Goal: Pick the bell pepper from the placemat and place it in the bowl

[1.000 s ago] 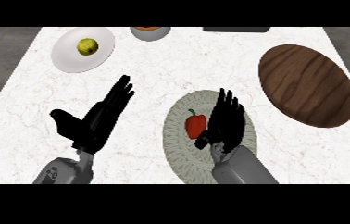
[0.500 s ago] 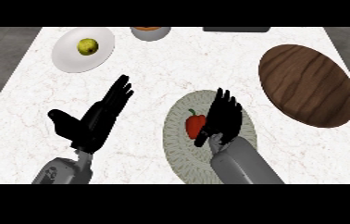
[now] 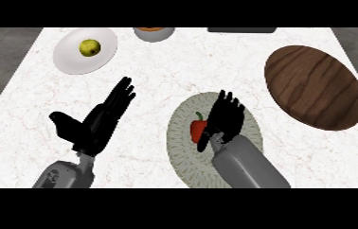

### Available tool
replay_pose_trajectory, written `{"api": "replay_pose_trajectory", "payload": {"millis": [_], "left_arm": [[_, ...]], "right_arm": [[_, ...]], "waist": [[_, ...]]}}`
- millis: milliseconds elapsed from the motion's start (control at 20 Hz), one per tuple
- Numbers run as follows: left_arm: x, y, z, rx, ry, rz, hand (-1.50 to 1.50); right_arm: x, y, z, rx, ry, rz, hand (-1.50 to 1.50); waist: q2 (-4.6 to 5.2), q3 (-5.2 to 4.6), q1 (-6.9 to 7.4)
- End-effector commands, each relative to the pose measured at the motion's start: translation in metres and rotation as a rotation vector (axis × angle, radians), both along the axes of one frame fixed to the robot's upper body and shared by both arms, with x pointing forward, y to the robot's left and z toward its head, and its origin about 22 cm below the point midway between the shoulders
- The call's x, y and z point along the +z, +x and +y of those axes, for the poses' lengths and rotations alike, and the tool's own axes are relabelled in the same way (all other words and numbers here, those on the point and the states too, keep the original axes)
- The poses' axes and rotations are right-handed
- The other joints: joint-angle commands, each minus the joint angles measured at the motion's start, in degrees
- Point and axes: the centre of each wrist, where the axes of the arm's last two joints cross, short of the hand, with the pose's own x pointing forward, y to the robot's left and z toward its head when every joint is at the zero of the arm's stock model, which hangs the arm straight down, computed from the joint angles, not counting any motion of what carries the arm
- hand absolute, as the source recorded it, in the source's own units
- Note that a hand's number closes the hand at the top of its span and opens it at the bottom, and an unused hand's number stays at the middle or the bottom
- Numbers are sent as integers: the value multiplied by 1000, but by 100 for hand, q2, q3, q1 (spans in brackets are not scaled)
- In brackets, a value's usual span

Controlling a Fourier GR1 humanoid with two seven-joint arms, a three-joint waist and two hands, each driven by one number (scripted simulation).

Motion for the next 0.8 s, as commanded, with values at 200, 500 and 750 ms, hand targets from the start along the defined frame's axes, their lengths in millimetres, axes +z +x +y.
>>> {"api": "replay_pose_trajectory", "payload": {"millis": [200, 500, 750], "left_arm": [[6, 4, -12, -9, 7, 0, 0], [0, 3, -10, -14, 1, -11, 0], [0, 3, -13, 2, -3, -1, 0]], "right_arm": [[-9, -1, 13, -214, -55, 46, -150], [-21, -4, 11, -227, -67, 74, -150], [-25, -8, 10, -245, -49, 51, -150]], "waist": [[10, 8, 4], [15, 7, -14], [4, 8, -36]]}}
